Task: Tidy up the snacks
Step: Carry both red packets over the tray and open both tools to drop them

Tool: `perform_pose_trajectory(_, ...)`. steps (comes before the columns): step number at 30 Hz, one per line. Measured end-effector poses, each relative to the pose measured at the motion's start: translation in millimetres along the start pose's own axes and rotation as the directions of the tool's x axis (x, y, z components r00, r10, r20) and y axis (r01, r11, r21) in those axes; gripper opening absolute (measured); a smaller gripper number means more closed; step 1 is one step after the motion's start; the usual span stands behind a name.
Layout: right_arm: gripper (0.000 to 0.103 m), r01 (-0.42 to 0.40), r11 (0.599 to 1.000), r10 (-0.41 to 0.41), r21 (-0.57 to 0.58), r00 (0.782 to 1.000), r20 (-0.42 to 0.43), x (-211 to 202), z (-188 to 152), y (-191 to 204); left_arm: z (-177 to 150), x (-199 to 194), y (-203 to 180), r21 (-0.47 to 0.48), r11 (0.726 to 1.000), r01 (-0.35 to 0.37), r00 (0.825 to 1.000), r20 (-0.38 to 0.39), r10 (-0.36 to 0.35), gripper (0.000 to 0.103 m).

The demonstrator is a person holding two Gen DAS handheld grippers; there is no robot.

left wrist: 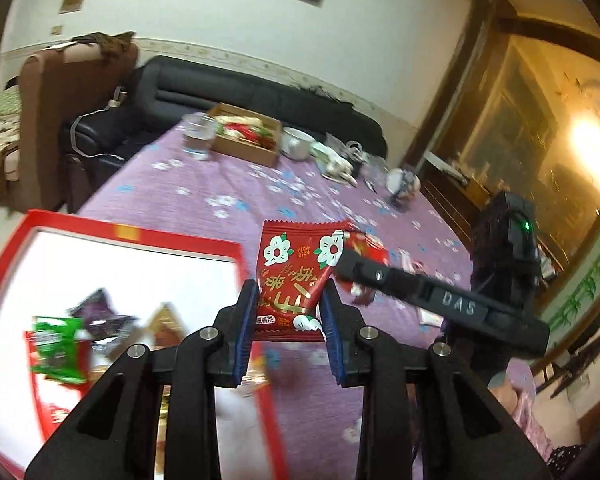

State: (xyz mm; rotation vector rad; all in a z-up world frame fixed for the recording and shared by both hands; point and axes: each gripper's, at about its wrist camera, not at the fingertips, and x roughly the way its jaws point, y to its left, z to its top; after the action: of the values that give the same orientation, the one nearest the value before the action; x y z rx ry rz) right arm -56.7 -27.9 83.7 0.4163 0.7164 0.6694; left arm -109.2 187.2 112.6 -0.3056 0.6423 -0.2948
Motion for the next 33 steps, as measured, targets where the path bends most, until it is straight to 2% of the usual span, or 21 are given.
perform_pose_trajectory(8, 0.035, -0.063, 0.995, 0.056, -0.081, 0.994, -0.091, 45, -22, 68, -3, -30, 55, -0.077, 0.993, -0.094, 0.993, 0.057, 0.098, 0.028)
perform_pose_trajectory(16, 0.035, -0.085, 0.977, 0.051, -0.193, 0.983, -0.174, 79, -51, 124, -17, -37, 98, -0.151, 0.978, -0.141, 0.988, 0.041, 0.149, 0.029)
perform_pose_trajectory(26, 0.037, -0.066, 0.978, 0.021, -0.199, 0.975, -0.219, 96, -67, 134, -27, -28, 124, -0.223, 0.958, -0.18, 0.983, -0.01, 0.183, 0.029)
perform_pose_trajectory(31, 0.04, -0.064, 0.982, 0.026, -0.175, 0.977, -0.211, 91, -62, 129, -27, -25, 127, -0.245, 0.951, -0.191, 0.981, -0.034, 0.189, 0.042)
perform_pose_trajectory(33, 0.044, -0.067, 0.984, 0.033, -0.165, 0.978, -0.205, 89, -58, 126, -27, -23, 126, -0.253, 0.949, -0.189, 0.982, -0.042, 0.185, 0.055)
